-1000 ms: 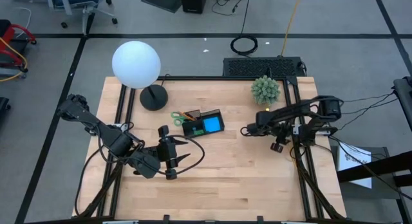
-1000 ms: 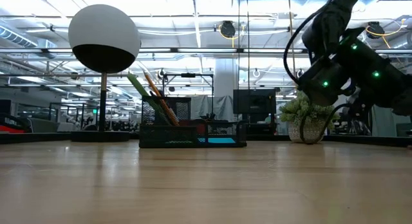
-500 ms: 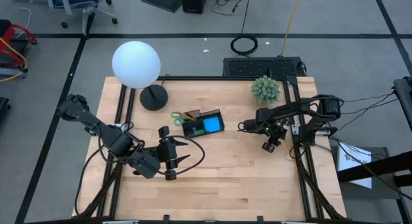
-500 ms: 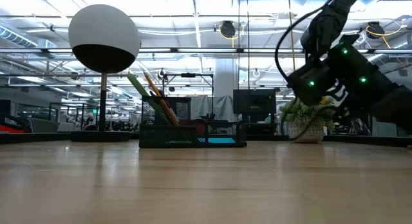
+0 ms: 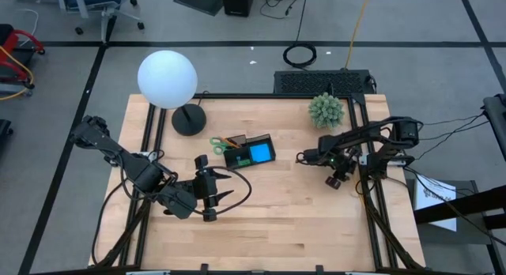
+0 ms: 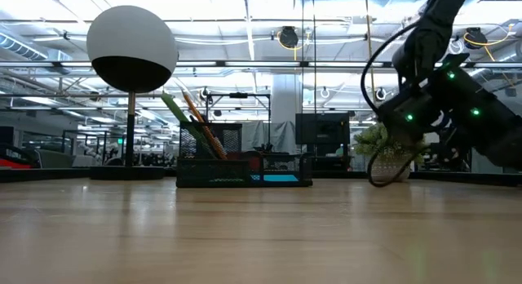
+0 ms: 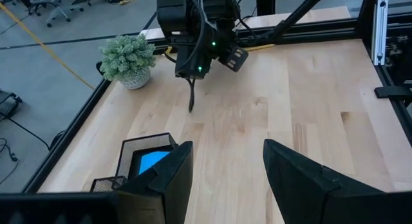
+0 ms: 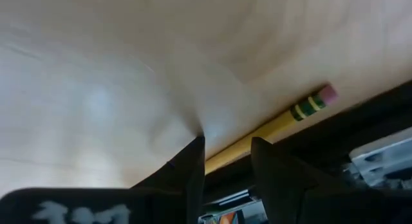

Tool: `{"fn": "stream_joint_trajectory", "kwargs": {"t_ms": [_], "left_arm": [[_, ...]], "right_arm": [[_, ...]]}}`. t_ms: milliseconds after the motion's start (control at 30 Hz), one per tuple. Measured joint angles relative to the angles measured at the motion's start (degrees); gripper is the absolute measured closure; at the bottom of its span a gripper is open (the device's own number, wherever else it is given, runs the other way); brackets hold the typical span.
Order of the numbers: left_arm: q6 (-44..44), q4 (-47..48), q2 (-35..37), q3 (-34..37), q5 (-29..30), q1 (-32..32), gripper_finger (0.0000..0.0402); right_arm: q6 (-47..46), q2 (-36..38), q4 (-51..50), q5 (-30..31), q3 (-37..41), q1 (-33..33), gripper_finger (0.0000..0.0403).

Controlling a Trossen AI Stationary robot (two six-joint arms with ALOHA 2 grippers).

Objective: Pick and place office supplies into organizer
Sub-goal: Put the yellow pencil into the black desk organizer

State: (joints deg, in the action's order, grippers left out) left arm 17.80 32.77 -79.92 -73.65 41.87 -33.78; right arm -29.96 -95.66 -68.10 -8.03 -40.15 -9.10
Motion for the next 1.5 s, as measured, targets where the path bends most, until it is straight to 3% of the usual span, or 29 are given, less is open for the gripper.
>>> {"fn": "stream_joint_trajectory", "kwargs": {"t_ms": [667,1167,1500], "left_arm": [[0.0,0.0,0.0,0.0,0.0,0.0,0.0206],[0.0,0.0,0.0,0.0,0.0,0.0,0.0206],[0.0,0.0,0.0,0.0,-1.4,0.0,0.0206]], "right_arm": [[-5.3,6.8,0.3,0.4,2.2,-0.8,0.0284],[-15.7,6.9,0.2,3.8,2.2,-6.7,0.0284],[-17.0,6.9,0.4,4.3,2.2,-14.2,0.0284]]}}
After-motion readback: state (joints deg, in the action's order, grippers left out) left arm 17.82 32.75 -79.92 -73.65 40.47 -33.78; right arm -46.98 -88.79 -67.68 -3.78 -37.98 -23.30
